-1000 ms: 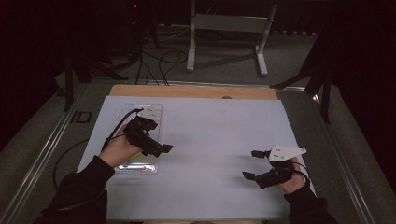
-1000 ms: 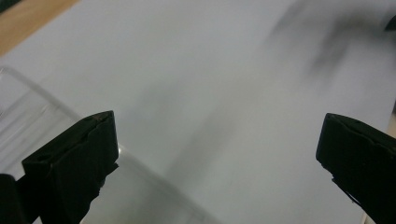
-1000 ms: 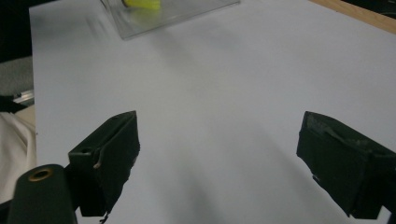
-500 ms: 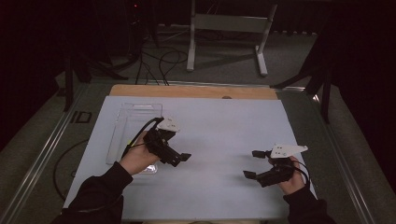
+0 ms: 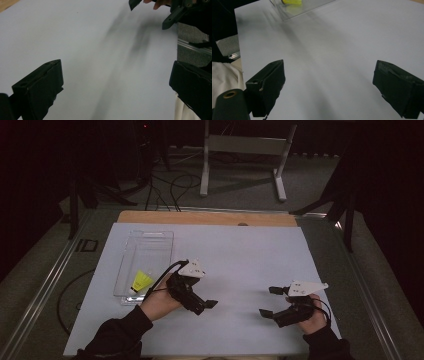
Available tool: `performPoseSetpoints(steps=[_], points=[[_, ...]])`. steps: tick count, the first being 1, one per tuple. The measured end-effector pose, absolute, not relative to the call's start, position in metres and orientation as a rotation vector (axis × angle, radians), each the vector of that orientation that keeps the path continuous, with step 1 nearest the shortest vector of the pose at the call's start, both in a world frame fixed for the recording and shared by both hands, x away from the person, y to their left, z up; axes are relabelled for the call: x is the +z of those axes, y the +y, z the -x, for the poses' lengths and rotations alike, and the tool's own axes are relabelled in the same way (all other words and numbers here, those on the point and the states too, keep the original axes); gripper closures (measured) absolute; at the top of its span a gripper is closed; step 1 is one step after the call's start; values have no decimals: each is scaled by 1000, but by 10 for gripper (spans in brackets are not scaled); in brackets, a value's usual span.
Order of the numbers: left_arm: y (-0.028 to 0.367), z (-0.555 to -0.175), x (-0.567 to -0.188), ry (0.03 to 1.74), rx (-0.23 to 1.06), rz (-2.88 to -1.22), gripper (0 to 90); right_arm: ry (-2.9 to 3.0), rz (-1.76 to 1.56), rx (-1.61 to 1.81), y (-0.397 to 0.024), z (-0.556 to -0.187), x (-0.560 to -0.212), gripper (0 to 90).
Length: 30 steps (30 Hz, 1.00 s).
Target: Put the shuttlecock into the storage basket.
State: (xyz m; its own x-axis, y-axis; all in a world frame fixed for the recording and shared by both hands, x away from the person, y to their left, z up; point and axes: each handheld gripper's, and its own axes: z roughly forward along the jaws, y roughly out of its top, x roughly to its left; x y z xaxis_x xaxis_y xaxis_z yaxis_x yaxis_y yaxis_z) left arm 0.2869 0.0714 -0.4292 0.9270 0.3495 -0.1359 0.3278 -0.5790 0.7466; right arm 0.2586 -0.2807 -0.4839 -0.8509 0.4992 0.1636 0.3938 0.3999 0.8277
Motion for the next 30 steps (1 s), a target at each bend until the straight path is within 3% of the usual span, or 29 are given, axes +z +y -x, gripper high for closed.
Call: performPoseSetpoints(steps=[14,30], points=[[76,-264,-466,413,-25,-2270,1,2549,-792,1468,-281,-253,-485,109],[106,-241,-495,463,-52,-2335,1,2583,-774,1449,-277,-251,-489,109]])
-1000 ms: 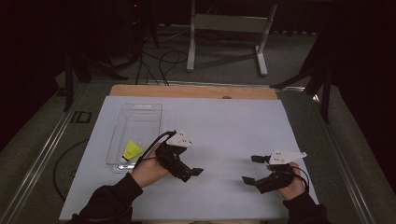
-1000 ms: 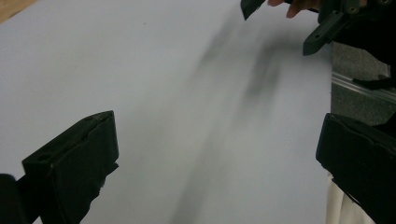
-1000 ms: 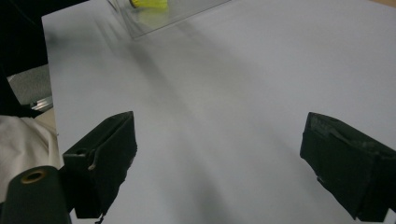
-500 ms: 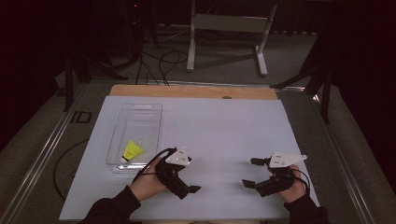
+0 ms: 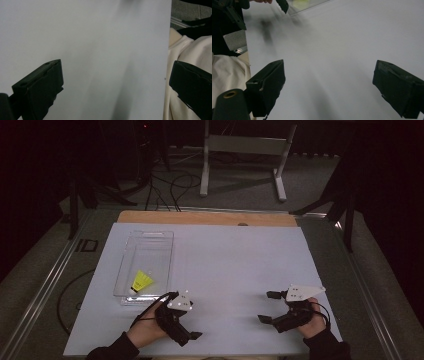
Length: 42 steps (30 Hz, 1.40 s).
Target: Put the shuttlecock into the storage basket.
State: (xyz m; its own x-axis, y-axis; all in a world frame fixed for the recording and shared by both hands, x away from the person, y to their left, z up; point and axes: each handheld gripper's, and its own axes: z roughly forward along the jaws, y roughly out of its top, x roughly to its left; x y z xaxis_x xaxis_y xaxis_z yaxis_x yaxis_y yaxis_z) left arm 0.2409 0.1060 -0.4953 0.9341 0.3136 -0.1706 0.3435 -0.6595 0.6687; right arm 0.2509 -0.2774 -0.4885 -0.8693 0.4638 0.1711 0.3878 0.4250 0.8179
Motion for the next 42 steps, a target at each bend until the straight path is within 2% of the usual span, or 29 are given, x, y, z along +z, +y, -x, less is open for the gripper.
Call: performPoseSetpoints(steps=[22,42], points=[[164,-226,-516,526,-99,-2234,2,2582,-785,1421,-284,-257,-503,108],[203,-226,-527,666,-43,-2182,2,2595,-807,1397,-287,-258,-507,108]])
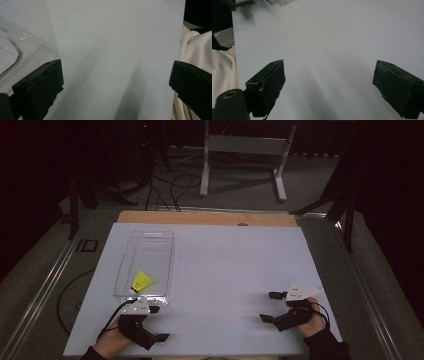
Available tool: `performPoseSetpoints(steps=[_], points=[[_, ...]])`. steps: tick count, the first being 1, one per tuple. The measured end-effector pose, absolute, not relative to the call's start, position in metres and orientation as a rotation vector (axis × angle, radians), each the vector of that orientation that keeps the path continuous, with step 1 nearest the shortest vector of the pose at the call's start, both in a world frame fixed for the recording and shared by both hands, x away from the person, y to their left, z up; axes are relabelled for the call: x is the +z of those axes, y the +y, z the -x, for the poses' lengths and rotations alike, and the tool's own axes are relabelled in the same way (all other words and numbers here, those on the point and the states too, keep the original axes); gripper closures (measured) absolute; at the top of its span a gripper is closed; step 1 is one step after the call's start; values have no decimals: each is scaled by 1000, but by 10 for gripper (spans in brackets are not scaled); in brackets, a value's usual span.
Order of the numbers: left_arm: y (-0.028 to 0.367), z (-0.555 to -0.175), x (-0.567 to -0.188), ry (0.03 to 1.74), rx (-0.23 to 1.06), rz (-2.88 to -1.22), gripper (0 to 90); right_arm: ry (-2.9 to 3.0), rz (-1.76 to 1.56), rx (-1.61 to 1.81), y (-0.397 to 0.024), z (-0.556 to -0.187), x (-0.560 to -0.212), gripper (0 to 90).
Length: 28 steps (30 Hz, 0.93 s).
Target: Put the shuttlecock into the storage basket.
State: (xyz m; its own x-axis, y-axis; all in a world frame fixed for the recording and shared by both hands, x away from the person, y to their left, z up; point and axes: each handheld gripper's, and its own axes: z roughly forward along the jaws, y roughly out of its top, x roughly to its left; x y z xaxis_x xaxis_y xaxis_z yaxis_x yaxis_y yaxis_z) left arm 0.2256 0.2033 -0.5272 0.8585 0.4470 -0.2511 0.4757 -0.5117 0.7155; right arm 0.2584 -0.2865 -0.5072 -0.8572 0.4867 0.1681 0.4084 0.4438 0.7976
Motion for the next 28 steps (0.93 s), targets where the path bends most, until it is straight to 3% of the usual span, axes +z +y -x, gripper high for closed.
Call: performPoseSetpoints(steps=[28], points=[[208,-224,-528,668,-32,-2142,2,2625,-839,1416,-285,-262,-511,109]])
